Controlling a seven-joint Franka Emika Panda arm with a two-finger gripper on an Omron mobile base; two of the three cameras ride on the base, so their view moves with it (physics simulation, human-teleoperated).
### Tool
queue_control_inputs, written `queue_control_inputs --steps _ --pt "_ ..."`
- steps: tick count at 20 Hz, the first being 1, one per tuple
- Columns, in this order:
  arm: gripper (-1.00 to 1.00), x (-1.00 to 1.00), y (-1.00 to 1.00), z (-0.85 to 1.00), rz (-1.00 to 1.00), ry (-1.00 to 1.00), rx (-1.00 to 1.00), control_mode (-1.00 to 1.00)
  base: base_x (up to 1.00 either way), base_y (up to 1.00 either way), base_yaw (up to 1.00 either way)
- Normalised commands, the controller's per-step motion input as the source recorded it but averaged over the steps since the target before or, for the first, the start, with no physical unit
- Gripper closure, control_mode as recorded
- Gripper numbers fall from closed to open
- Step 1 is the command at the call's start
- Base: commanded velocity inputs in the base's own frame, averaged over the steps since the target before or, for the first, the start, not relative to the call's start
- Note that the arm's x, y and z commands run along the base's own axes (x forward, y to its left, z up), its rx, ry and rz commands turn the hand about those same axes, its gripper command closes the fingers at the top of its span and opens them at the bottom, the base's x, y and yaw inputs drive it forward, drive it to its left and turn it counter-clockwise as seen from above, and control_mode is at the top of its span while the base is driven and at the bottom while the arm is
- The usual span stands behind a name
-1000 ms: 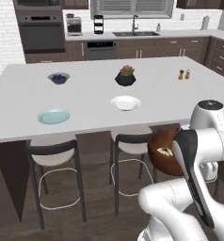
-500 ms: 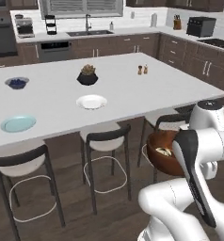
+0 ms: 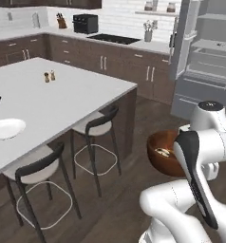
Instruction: Pick the chicken drumstick and mushroom from their plates and place them in the bowl. Then put the bowl in the fridge.
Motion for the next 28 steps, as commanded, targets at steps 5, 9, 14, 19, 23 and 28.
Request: queue_control_inputs --steps 5,9,14,19,23,28 --pt "1.00 0.00 0.00 0.00 0.00 0.00 0.00 1.00 0.06 -0.04 -0.85" --pt "1.00 0.00 0.00 0.00 0.00 0.00 0.00 1.00 0.57 -0.01 -0.71" --pt "1.00 0.00 0.00 0.00 0.00 0.00 0.00 1.00 1.00 0.00 -0.36" --pt "1.00 0.00 0.00 0.00 0.00 0.00 0.00 1.00 1.00 0.04 -0.13" --pt "1.00 0.00 0.00 0.00 0.00 0.00 0.00 1.00 1.00 0.19 -0.03" --pt "1.00 0.00 0.00 0.00 0.00 0.00 0.00 1.00 1.00 0.33 0.00"
